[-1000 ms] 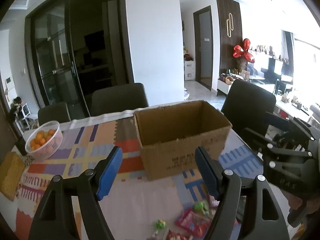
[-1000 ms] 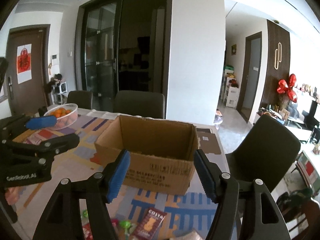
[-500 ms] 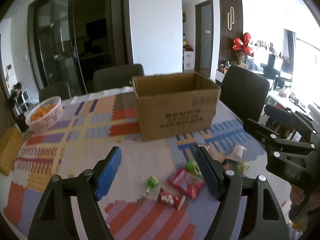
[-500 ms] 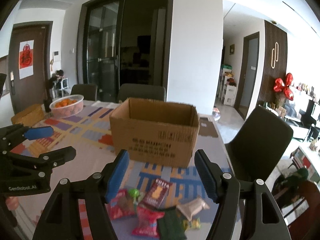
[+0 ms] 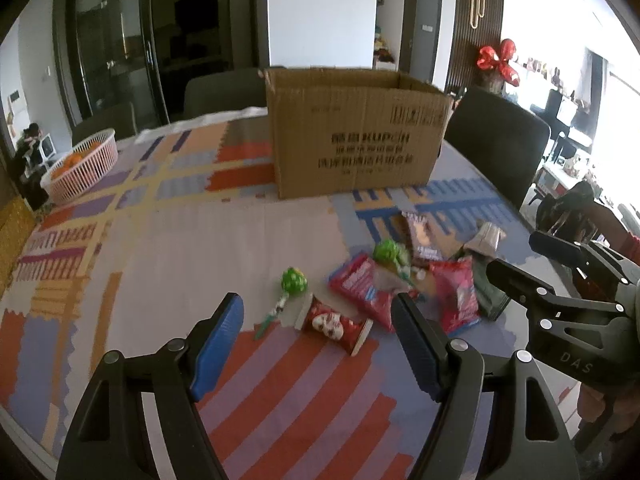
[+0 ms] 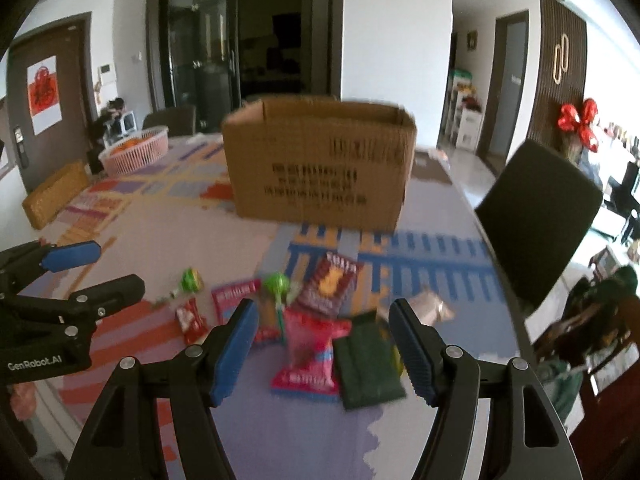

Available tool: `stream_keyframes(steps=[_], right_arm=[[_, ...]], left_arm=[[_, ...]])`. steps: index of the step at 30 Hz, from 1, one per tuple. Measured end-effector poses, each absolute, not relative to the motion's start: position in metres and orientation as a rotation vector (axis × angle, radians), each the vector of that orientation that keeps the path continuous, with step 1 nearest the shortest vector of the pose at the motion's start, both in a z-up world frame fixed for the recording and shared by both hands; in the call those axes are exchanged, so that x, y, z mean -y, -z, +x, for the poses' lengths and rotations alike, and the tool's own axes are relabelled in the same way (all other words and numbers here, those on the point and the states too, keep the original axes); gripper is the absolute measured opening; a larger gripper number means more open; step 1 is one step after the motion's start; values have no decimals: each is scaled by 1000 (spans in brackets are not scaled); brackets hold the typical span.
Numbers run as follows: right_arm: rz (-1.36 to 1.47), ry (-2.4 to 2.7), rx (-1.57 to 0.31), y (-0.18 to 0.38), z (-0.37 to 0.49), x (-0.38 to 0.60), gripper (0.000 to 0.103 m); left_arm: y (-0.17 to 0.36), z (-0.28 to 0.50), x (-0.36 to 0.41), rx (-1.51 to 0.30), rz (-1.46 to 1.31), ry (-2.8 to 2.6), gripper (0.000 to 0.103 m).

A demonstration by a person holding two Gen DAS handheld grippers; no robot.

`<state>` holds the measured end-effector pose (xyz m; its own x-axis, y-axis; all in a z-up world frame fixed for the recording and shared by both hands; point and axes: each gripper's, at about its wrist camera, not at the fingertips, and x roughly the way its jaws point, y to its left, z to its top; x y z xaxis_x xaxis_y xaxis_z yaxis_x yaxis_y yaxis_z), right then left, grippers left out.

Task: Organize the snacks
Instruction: 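Move both open grippers back down to the snacks on the table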

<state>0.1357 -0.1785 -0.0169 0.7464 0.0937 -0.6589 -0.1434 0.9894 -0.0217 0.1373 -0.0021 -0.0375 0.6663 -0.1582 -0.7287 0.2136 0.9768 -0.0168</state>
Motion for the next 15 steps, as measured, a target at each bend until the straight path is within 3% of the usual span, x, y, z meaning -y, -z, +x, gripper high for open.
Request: stream_keyframes(steps=[5, 15], right_arm=[[-61, -122, -773, 38, 137, 180, 69], [-71, -110, -832, 63, 147, 177, 68]], left_arm=[[57, 142, 0, -865, 47, 217, 75], [90, 164, -2, -939, -36, 246, 59]])
